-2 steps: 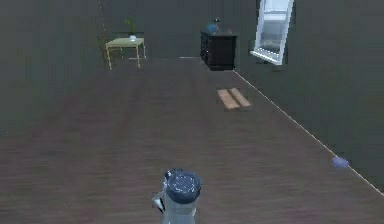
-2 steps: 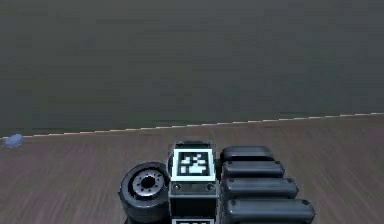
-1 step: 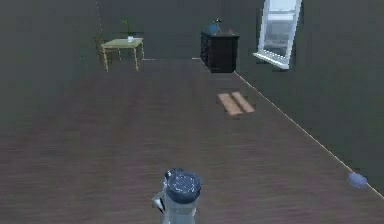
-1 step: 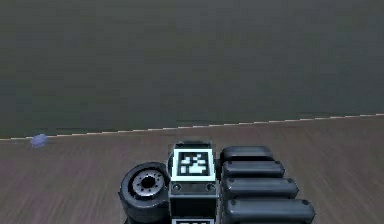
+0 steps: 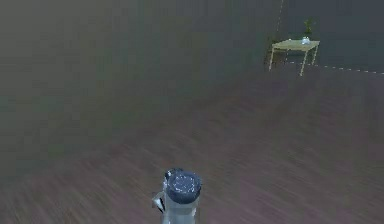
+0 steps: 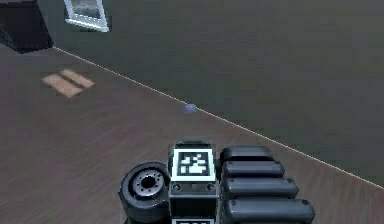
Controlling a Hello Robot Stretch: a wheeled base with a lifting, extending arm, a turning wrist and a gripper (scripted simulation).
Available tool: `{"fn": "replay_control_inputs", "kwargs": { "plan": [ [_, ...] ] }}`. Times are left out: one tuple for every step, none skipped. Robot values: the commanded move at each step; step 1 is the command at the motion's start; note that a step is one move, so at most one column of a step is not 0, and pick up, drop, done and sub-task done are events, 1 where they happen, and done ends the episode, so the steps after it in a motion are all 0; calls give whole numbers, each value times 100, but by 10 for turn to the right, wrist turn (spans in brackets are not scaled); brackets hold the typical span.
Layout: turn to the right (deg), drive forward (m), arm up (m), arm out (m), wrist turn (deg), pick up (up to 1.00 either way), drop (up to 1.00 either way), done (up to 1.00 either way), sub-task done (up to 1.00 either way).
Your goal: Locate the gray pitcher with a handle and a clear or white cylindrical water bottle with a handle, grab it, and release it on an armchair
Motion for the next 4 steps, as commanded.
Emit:
{"fn": "replay_control_inputs", "kwargs": {
  "plan": [
    [-450, 0, 0, 0, 0, 0, 0, 0, 0],
    [0, 65, 0, 0, 0, 0, 0, 0, 0],
    [-450, 0, 0, 0, 0, 0, 0, 0, 0],
    [-240, 0, 0, 0, 0, 0, 0, 0, 0]
  ]
}}
